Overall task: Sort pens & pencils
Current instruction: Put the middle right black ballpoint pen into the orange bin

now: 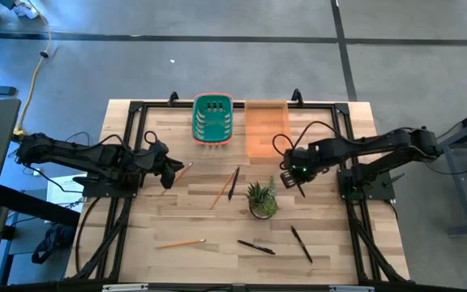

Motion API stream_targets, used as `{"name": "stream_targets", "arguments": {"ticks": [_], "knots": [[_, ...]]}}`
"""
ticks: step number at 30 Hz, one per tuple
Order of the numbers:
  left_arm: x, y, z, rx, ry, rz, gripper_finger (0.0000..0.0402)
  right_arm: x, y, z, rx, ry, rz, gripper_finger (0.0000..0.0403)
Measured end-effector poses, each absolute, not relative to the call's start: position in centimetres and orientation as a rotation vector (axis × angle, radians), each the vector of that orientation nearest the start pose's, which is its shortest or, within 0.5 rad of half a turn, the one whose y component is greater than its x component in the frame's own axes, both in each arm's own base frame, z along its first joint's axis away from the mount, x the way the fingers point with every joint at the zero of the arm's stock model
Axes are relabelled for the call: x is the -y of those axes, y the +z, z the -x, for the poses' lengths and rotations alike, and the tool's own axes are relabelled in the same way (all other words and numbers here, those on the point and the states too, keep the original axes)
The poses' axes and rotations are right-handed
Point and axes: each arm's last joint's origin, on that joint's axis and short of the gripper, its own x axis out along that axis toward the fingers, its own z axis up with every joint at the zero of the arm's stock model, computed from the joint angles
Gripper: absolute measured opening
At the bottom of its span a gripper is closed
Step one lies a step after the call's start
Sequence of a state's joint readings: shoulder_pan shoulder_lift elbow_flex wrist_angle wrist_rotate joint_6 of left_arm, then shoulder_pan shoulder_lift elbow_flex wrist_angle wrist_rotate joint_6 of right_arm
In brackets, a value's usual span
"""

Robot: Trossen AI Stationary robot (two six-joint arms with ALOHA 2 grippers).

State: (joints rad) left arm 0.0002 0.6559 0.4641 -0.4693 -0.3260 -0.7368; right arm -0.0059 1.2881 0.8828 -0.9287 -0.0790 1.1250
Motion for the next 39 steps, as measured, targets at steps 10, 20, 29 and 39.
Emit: {"name": "stream_targets", "arguments": {"ticks": [10,20,29,39], "knots": [[-0.9,21.8,-13.8,-0.507,0.538,0.596,0.0058,0.5,24.7,-22.9,-1.133,-0.660,-1.003,0.0000],[-0.9,21.8,-13.8,-0.508,0.540,0.594,0.0058,2.3,27.4,-23.7,-1.026,-0.637,-1.019,0.0000],[-0.9,21.8,-13.8,-0.510,0.538,0.587,0.0058,5.0,29.4,-23.7,-0.933,-0.660,-1.069,0.0000],[-0.9,21.8,-13.8,-0.508,0.543,0.586,0.0058,8.2,29.7,-23.3,-0.834,-0.708,-1.172,0.0000]]}}
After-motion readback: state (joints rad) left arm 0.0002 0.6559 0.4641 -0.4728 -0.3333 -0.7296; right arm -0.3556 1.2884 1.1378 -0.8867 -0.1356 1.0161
